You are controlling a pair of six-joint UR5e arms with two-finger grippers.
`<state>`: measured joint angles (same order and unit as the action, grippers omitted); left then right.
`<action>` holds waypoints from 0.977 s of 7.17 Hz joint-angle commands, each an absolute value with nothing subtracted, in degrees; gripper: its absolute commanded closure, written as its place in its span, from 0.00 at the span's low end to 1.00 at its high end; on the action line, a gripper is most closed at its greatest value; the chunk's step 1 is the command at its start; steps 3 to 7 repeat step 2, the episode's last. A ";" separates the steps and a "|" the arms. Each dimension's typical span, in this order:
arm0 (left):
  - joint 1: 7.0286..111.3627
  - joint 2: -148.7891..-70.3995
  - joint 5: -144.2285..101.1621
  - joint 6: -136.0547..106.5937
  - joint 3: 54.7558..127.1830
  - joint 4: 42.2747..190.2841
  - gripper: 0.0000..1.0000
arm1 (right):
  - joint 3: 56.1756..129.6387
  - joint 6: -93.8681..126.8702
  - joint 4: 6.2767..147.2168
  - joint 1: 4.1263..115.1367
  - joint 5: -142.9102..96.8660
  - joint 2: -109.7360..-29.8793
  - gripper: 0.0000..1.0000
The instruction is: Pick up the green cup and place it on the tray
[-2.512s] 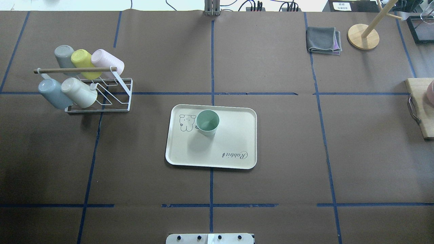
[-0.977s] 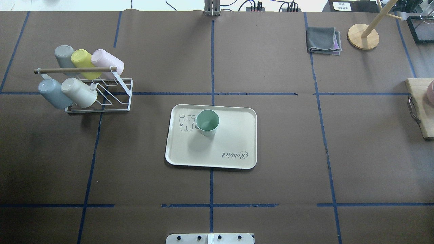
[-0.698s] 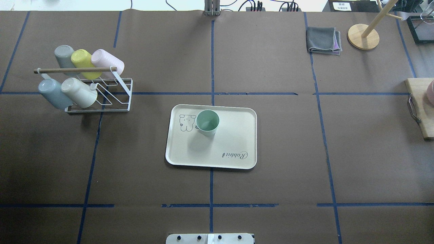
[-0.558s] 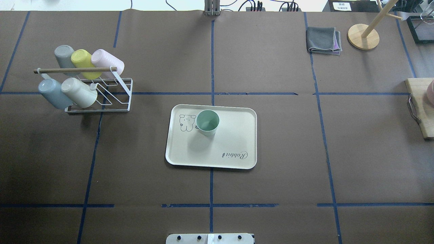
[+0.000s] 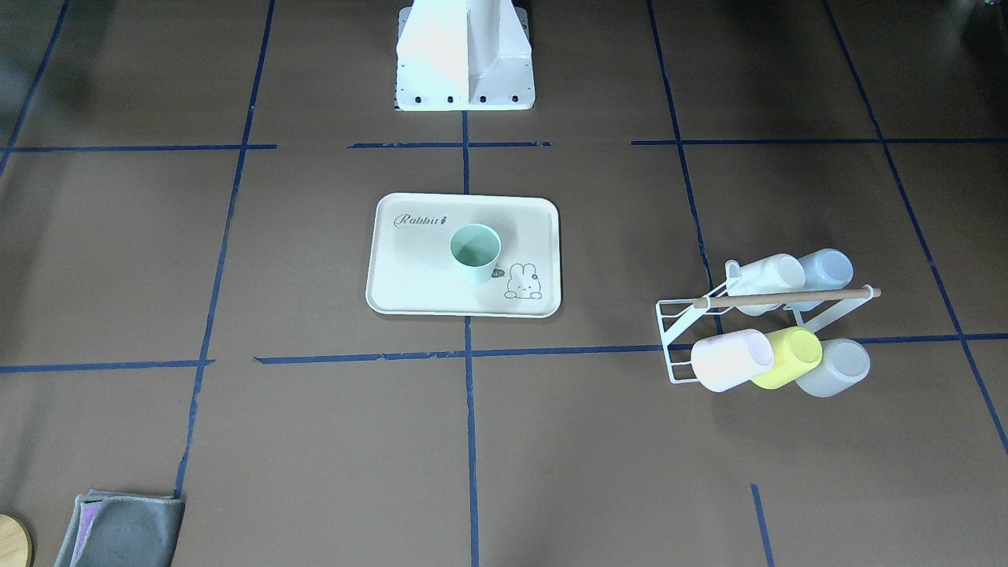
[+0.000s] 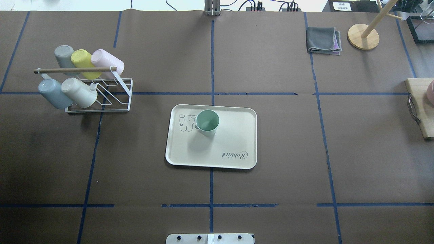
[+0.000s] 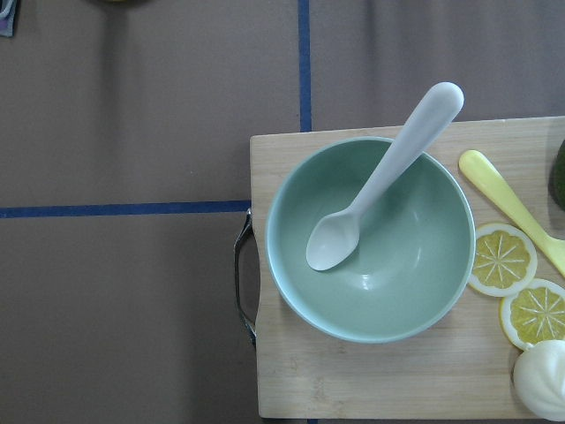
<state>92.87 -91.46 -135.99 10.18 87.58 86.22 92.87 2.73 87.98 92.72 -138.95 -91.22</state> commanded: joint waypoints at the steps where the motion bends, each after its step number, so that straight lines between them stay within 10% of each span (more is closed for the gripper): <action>1: 92.90 -91.58 -135.97 10.20 87.54 86.74 0.00 | 92.90 2.72 87.98 92.72 -138.95 -91.14 0.00; 7: 92.90 -91.58 -135.97 10.11 87.54 86.92 0.00 | 92.90 2.72 87.98 92.72 -138.96 -91.14 0.00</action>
